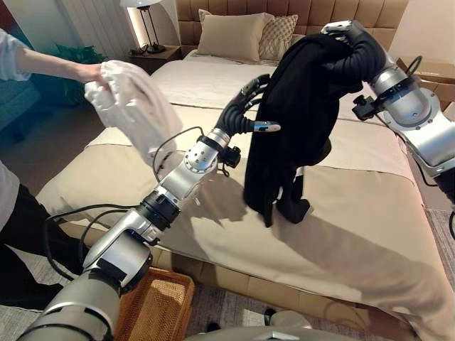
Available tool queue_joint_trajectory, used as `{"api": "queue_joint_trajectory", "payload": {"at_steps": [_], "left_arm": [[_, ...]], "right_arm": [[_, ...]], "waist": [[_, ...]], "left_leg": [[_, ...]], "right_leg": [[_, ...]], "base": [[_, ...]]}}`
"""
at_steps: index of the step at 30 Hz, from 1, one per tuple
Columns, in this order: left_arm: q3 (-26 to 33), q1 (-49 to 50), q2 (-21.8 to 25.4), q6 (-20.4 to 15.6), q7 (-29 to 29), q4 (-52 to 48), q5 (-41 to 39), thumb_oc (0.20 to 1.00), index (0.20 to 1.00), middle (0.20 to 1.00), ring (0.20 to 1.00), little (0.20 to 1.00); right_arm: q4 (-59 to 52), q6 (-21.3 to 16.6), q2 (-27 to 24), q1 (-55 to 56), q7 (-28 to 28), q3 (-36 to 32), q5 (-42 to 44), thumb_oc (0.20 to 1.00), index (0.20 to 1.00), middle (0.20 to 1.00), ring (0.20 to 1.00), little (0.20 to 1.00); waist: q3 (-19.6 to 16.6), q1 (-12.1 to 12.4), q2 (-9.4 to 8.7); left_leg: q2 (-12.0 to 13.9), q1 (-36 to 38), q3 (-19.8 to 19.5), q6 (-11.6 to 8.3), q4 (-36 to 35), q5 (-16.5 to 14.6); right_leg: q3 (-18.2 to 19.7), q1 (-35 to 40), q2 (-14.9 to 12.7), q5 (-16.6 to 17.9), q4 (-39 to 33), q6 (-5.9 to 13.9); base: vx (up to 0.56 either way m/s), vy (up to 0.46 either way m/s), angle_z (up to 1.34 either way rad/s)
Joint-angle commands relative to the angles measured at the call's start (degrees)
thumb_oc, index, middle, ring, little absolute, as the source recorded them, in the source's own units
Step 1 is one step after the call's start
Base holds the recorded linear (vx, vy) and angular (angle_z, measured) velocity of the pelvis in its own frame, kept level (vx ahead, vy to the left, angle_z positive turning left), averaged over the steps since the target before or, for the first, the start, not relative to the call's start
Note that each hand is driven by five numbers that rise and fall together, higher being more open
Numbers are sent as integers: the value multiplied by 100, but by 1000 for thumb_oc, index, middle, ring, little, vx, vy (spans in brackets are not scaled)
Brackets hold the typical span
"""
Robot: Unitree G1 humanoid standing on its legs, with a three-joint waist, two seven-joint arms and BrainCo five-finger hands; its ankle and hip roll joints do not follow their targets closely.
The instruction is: Pick up clothes into the bucket
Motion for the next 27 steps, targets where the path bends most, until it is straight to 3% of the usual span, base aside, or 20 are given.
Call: {"api": "queue_joint_trajectory", "payload": {"at_steps": [1,3,15,17,18,19,20,21,22,23,24,27], "left_arm": [[-285,-371,-115,-108,-226,330,-556,1000,1000,1000,1000,1000],[-573,-452,-125,10,-373,272,-757,1000,1000,1000,1000,1000],[-621,-553,-614,173,-285,743,-535,1000,1000,1000,1000,1000],[-708,-569,-576,186,-446,585,-933,1000,1000,1000,1000,1000],[-829,-584,-480,211,-590,433,-1341,645,645,645,645,645],[-905,-555,-411,274,-753,262,-1770,200,200,200,200,200],[-925,-530,-358,283,-780,209,-1897,200,200,200,200,200],[-931,-469,-309,323,-877,111,-2146,200,200,200,200,200],[-941,-415,-266,362,-945,10,-2374,200,200,200,200,200],[-934,-351,-202,365,-970,-51,-2480,200,200,200,200,200],[-895,-278,-189,399,-1000,-109,-2658,200,200,200,200,200],[-793,-155,-11,379,-1000,-321,-2794,200,200,200,200,200]], "right_arm": [[-323,-330,-45,-231,-53,-212,457,200,200,200,200,200],[-561,-375,6,-102,-24,-253,521,200,200,200,200,200],[-1130,-483,300,172,-61,-646,561,200,200,200,200,200],[-1215,-496,343,212,-16,-640,657,200,200,200,200,200],[-1245,-493,328,207,6,-598,695,200,200,200,200,200],[-1230,-513,362,230,25,-560,749,200,200,200,200,200],[-1218,-510,401,248,25,-534,755,200,200,200,200,200],[-1215,-516,409,271,12,-539,759,322,322,322,322,322],[-1225,-531,422,288,4,-535,771,322,322,322,322,322],[-1225,-541,438,324,-4,-549,776,912,912,912,912,912],[-1201,-559,474,399,-33,-624,799,1000,1000,1000,1000,1000],[-1203,-606,519,653,-164,-945,822,1000,1000,1000,1000,1000]], "waist": [[-394,136,-250],[-389,141,-207],[-304,203,-170],[-304,198,-158],[-314,193,-141],[-328,189,-134],[-334,190,-131],[-346,186,-130],[-351,187,-129],[-359,185,-126],[-367,181,-126],[-372,181,-113]], "left_leg": [[-86,5,-110,-124,624,-726],[-87,9,-164,-132,636,-715],[-94,-33,-293,-151,661,-673],[-91,-41,-312,-154,640,-657],[-92,-48,-317,-158,630,-645],[-94,-48,-323,-161,617,-635],[-95,-45,-322,-163,606,-629],[-93,-47,-324,-165,605,-628],[-91,-46,-323,-165,601,-628],[-92,-43,-326,-168,596,-626],[-93,-37,-325,-167,595,-626],[-94,-38,-333,-165,591,-626]], "right_leg": [[-166,-74,-290,48,168,220],[-238,-20,-293,27,146,210],[-392,66,-321,9,98,189],[-398,65,-330,20,71,192],[-398,63,-329,24,67,193],[-401,61,-330,31,59,194],[-403,65,-328,34,47,192],[-404,66,-328,35,44,192],[-404,67,-329,39,39,192],[-400,71,-330,43,30,192],[-410,79,-331,45,24,190],[-415,84,-328,43,22,189]], "base": [[15,-23,6],[9,-13,7],[-7,-8,7],[-18,-2,4],[-10,4,6],[-5,4,4],[2,1,4],[0,0,0],[0,0,0],[0,0,0],[0,0,0],[0,0,0]]}}
